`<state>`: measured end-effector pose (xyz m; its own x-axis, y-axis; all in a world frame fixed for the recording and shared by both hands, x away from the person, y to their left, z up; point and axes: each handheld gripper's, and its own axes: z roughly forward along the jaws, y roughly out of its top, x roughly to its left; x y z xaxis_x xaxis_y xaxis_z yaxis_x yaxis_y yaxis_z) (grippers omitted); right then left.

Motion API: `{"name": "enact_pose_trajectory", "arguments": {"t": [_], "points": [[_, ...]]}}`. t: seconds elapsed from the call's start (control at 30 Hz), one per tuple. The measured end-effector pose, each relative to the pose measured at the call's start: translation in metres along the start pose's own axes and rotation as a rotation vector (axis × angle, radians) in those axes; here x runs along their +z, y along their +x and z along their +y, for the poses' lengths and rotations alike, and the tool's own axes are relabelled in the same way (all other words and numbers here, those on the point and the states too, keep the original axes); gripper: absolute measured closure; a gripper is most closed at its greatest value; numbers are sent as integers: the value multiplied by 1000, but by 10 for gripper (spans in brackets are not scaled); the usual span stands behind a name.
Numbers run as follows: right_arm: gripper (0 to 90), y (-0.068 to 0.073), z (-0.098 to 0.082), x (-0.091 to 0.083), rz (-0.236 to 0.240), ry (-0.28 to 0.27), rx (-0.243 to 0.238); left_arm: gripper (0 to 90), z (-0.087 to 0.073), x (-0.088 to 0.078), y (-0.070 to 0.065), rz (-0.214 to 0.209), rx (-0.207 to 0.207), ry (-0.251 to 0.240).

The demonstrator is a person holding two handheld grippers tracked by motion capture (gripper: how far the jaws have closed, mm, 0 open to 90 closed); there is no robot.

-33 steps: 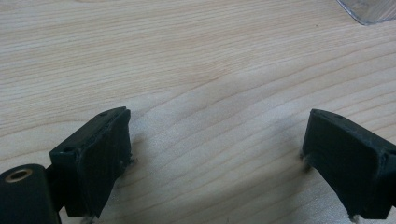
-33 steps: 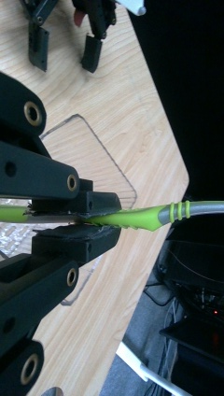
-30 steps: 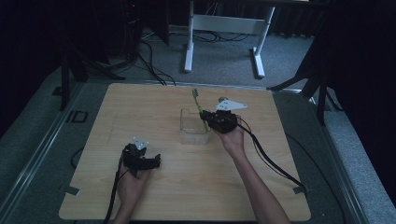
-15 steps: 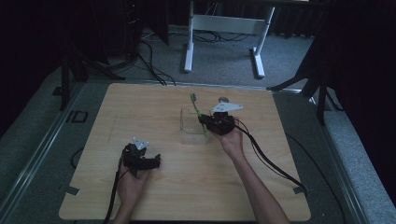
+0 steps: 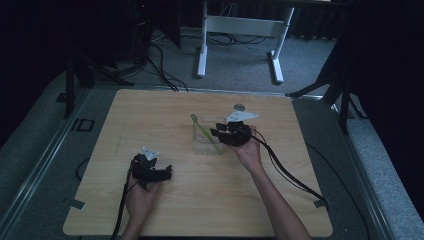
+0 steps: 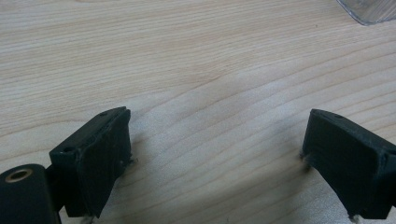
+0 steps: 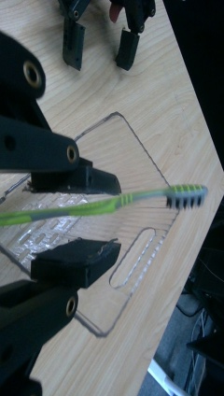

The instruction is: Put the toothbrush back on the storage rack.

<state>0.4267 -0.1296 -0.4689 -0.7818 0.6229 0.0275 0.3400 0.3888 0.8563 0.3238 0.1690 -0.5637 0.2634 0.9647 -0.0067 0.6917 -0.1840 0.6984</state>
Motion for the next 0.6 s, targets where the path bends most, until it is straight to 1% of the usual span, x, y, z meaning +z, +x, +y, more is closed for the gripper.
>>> {"name": "enact_pose_trajectory", "arguments": {"t": [0.03,0.07,0.2,0.37,0.43,0.6], "points": [[624,0,0,0,0,0,0,82,0,0,0,0,0,0],[587,0,1,-3,-7,-10,-1,82,0,0,0,-1,-1,0],[539,-1,1,-11,-16,-31,14,82,0,0,0,0,-3,-1],[494,-1,-2,-23,-38,-27,9,82,0,0,0,0,0,0],[485,3,-1,-27,-48,-18,-16,82,0,0,0,0,1,0],[461,16,-1,-37,-44,-3,-97,82,0,0,0,0,-2,-1]]}}
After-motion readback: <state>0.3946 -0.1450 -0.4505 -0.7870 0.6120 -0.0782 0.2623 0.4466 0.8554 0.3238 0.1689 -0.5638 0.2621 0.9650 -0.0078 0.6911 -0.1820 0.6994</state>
